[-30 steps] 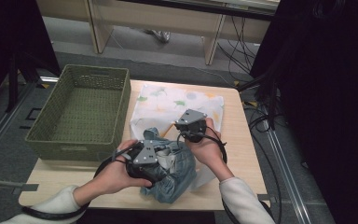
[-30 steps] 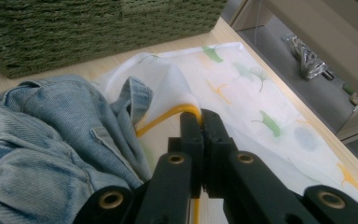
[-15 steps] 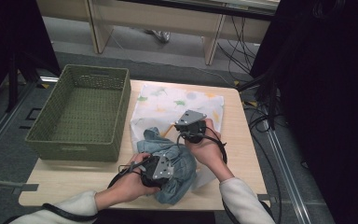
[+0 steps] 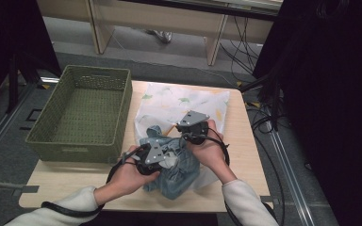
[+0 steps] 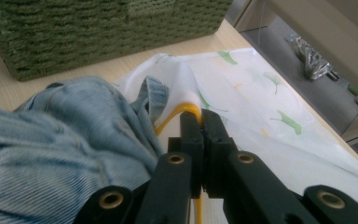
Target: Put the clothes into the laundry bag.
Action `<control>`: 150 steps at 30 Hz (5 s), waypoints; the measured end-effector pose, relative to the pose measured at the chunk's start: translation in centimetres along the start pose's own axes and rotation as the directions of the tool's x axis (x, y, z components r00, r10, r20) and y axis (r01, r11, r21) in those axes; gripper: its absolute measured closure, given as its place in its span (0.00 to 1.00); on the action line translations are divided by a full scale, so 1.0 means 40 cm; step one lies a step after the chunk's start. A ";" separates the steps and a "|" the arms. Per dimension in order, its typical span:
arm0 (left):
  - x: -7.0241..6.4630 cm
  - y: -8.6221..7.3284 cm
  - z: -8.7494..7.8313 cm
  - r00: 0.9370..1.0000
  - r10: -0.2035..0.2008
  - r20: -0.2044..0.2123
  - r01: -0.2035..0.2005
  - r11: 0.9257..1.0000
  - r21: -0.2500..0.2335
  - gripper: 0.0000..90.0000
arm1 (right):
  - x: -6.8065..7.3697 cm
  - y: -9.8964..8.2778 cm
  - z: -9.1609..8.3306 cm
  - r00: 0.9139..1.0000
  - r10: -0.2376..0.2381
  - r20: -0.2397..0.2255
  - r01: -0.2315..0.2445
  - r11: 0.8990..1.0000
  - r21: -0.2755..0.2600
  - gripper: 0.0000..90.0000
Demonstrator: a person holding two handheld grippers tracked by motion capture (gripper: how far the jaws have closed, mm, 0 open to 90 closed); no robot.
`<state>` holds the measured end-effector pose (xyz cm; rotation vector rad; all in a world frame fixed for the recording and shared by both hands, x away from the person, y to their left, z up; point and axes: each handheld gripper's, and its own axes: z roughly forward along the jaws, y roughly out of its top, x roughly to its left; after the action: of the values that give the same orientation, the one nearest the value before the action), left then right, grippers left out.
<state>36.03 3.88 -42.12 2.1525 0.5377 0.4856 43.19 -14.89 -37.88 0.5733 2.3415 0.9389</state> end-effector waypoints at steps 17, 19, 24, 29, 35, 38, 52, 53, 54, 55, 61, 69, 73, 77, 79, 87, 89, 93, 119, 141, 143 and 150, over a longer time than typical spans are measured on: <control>0.045 0.032 -0.010 0.994 0.037 -0.102 -0.036 0.999 0.009 0.82 | 0.019 0.026 -0.015 0.999 0.031 -0.008 -0.032 0.998 -0.058 1.00; 0.044 0.032 0.011 0.993 0.051 -0.104 -0.049 0.999 0.021 0.82 | 0.020 0.026 -0.015 0.999 0.037 -0.011 -0.038 0.997 -0.061 1.00; 0.042 0.041 0.053 0.990 0.057 -0.127 -0.056 0.998 0.005 0.81 | 0.018 0.027 -0.021 0.999 0.047 -0.004 -0.047 0.996 -0.071 1.00; 0.044 0.067 0.021 0.980 0.053 -0.191 -0.068 0.995 -0.074 0.82 | 0.005 0.027 -0.041 0.997 0.078 0.016 -0.076 0.992 -0.105 1.00; 0.052 0.080 -0.018 0.970 0.053 -0.237 -0.083 0.989 -0.122 0.82 | -0.004 0.044 -0.072 0.996 0.089 0.031 -0.083 0.984 -0.161 1.00; 0.053 0.085 -0.027 0.963 0.066 -0.260 -0.102 0.987 -0.127 0.82 | -0.002 0.051 -0.079 0.995 0.096 0.034 -0.088 0.980 -0.181 1.00; 0.067 0.044 0.146 0.974 0.087 -0.208 -0.102 0.993 -0.066 0.80 | -0.011 0.025 -0.049 0.991 0.128 0.039 -0.121 0.981 -0.149 1.00; 0.068 0.042 0.159 0.975 0.088 -0.203 -0.103 0.992 -0.067 0.79 | -0.013 0.023 -0.049 0.990 0.134 0.043 -0.127 0.981 -0.148 1.00; 0.068 0.040 0.172 0.977 0.082 -0.199 -0.098 0.993 -0.071 0.79 | -0.015 0.020 -0.049 0.988 0.146 0.046 -0.138 0.979 -0.147 1.00; 0.068 0.037 0.185 0.978 0.082 -0.192 -0.098 0.992 -0.074 0.78 | -0.021 0.017 -0.049 0.988 0.145 0.048 -0.137 0.980 -0.145 1.00; 0.060 0.022 0.240 0.981 0.134 -0.142 -0.145 0.987 -0.068 0.72 | -0.042 -0.002 -0.048 0.981 0.182 0.072 -0.170 0.975 -0.141 1.00; 0.063 0.007 0.271 0.985 0.172 -0.022 -0.173 0.984 -0.037 0.54 | -0.042 -0.012 -0.035 0.980 0.191 0.059 -0.183 0.976 -0.119 1.00; 0.066 0.002 0.249 0.983 0.182 0.015 -0.181 0.983 -0.024 0.40 | -0.043 -0.014 -0.036 0.981 0.186 0.063 -0.178 0.977 -0.118 1.00; 0.060 -0.001 0.207 0.981 0.193 0.029 -0.193 0.981 -0.019 0.28 | -0.048 -0.015 -0.039 0.979 0.191 0.067 -0.182 0.976 -0.120 1.00; 0.061 -0.002 0.183 0.978 0.207 0.036 -0.207 0.978 -0.013 0.26 | -0.049 -0.016 -0.039 0.980 0.189 0.069 -0.180 0.976 -0.122 1.00; 0.084 -0.034 0.112 0.971 0.225 0.079 -0.226 0.974 -0.002 0.19 | -0.048 -0.015 -0.039 0.980 0.186 0.068 -0.177 0.977 -0.119 1.00; 0.088 -0.042 0.098 0.978 0.180 0.108 -0.177 0.984 -0.038 0.18 | -0.047 -0.014 -0.040 0.980 0.187 0.069 -0.178 0.977 -0.119 1.00; 0.091 -0.059 0.072 0.974 0.212 0.083 -0.212 0.977 -0.012 0.17 | -0.049 -0.015 -0.040 0.979 0.194 0.070 -0.185 0.976 -0.118 1.00; 0.082 -0.106 0.162 0.978 0.207 -0.037 -0.200 0.969 0.143 0.92 | -0.021 -0.004 -0.027 0.985 0.168 0.044 -0.163 0.981 -0.105 1.00; 0.079 0.035 -0.015 0.991 0.060 -0.123 -0.073 0.991 -0.108 0.92 | -0.003 0.043 -0.059 0.987 0.152 0.051 -0.140 0.974 -0.179 1.00; 0.074 0.053 -0.043 0.983 0.080 -0.165 -0.100 0.988 -0.117 0.92 | -0.001 0.047 -0.065 0.987 0.151 0.050 -0.140 0.972 -0.188 1.00; 0.055 0.068 -0.056 0.972 0.130 -0.196 -0.151 0.984 -0.095 0.92 | 0.004 0.055 -0.074 0.989 0.142 0.044 -0.131 0.970 -0.203 1.00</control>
<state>37.26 4.98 -38.29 2.0592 0.4523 0.7871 41.62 -14.78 -34.54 0.6762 2.1461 1.1881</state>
